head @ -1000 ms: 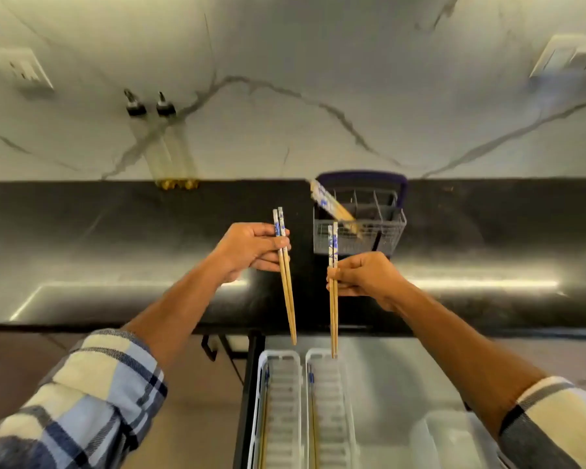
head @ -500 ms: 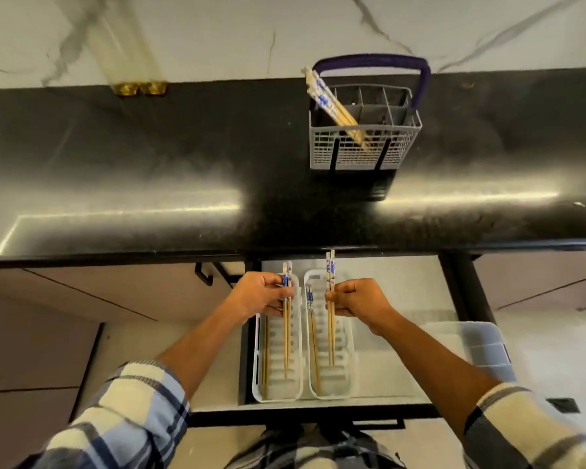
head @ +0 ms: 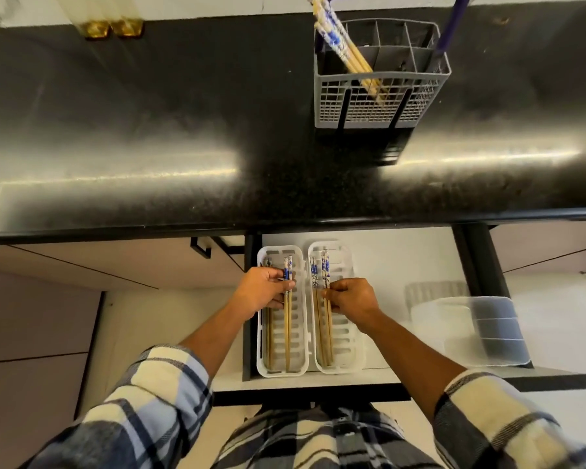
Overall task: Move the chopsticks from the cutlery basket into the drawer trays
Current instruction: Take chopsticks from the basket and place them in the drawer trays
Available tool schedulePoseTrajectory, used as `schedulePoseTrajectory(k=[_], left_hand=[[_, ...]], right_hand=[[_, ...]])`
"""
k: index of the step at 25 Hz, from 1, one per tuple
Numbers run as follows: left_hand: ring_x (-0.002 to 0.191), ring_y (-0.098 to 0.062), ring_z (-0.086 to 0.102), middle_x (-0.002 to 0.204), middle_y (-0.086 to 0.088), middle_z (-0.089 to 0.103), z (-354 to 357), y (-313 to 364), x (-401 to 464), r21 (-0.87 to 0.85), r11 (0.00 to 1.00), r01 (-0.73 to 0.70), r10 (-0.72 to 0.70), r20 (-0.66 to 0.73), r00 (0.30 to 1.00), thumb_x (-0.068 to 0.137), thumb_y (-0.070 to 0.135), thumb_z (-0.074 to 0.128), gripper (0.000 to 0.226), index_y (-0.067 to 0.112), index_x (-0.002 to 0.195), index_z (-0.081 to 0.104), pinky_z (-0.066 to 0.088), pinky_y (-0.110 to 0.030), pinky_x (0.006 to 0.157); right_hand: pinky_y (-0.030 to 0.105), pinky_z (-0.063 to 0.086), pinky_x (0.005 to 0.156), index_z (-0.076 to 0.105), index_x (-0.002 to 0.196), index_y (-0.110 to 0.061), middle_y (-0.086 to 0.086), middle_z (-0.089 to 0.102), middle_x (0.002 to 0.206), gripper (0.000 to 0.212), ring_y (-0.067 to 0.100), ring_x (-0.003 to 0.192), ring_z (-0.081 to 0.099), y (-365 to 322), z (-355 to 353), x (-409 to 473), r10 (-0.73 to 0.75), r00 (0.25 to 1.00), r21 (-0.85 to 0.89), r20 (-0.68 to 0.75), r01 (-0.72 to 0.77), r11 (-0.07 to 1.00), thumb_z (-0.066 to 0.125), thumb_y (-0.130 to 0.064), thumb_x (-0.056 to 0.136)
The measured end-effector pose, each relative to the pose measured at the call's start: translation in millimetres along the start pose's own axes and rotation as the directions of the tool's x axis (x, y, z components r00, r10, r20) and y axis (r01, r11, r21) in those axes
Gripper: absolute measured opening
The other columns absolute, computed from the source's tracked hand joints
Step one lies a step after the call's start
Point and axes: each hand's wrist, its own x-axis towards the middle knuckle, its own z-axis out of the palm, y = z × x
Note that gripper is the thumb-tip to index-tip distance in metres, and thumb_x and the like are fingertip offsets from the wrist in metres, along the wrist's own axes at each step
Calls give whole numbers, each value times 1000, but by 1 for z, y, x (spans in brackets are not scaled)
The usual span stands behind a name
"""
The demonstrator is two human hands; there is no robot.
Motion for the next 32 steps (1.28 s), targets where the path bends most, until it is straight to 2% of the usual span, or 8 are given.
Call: schedulePoseTrajectory(k=[4,9,15,18,20,23,26,32], left_hand=[[90,-33,73,102,-16,73,8,-3,10,72,996,43,-39,-48,998,83,8,75,17,14,98,69,61,-47,78],[87,-29,73,101,-15,73,13,-3,23,170,983,74,-61,-84,995,83,5,73,17,15,96,70,62,-48,74],[82,-23,72,102,-12,72,13,2,36,199,971,129,-106,-126,986,85,10,74,28,9,112,67,62,-42,73],[95,-26,69,111,-12,68,21,2,42,538,827,163,-60,-205,977,86,16,69,33,14,119,64,60,-36,83],[99,-26,67,113,-12,67,29,3,42,678,711,185,-22,-242,970,90,16,61,29,12,118,64,57,-34,86],[103,-28,66,116,-14,66,37,1,43,751,620,226,-13,-278,961,95,15,54,27,7,119,61,57,-35,84],[107,-29,65,120,-15,65,38,1,41,816,523,248,-4,-288,958,99,12,47,27,5,123,57,54,-35,85],[111,-30,65,123,-16,64,45,7,32,903,377,206,54,-244,968,98,5,45,30,3,127,53,54,-38,88]], right_hand=[[41,63,71,78,82,-16,9,76,77,3,27,71,74,-4,10,5,-1,997,-177,-78,-13,984,76,-14,81],[23,54,55,77,87,-7,9,72,80,13,26,72,70,-10,20,10,5,993,-330,-114,-43,943,64,-6,84],[29,60,69,75,95,-5,12,73,90,14,27,80,71,-7,21,17,34,989,-331,-142,-80,940,65,-11,88],[28,58,71,72,98,-3,11,70,93,15,26,80,68,-7,25,18,28,988,-395,-151,-86,914,62,-12,91],[28,57,73,70,101,-2,12,70,96,15,26,81,66,-9,29,17,16,986,-448,-168,-91,889,59,-9,92],[33,59,85,66,107,-2,14,69,103,17,28,93,68,-11,36,17,8,988,-499,-155,-86,863,55,-9,95],[37,58,88,65,109,-2,15,70,105,18,29,95,68,-10,38,16,7,986,-481,-169,-89,872,56,-10,95],[32,56,86,63,114,-6,7,64,99,21,20,82,59,-7,38,7,-34,966,-466,-255,-92,880,59,-16,97]])
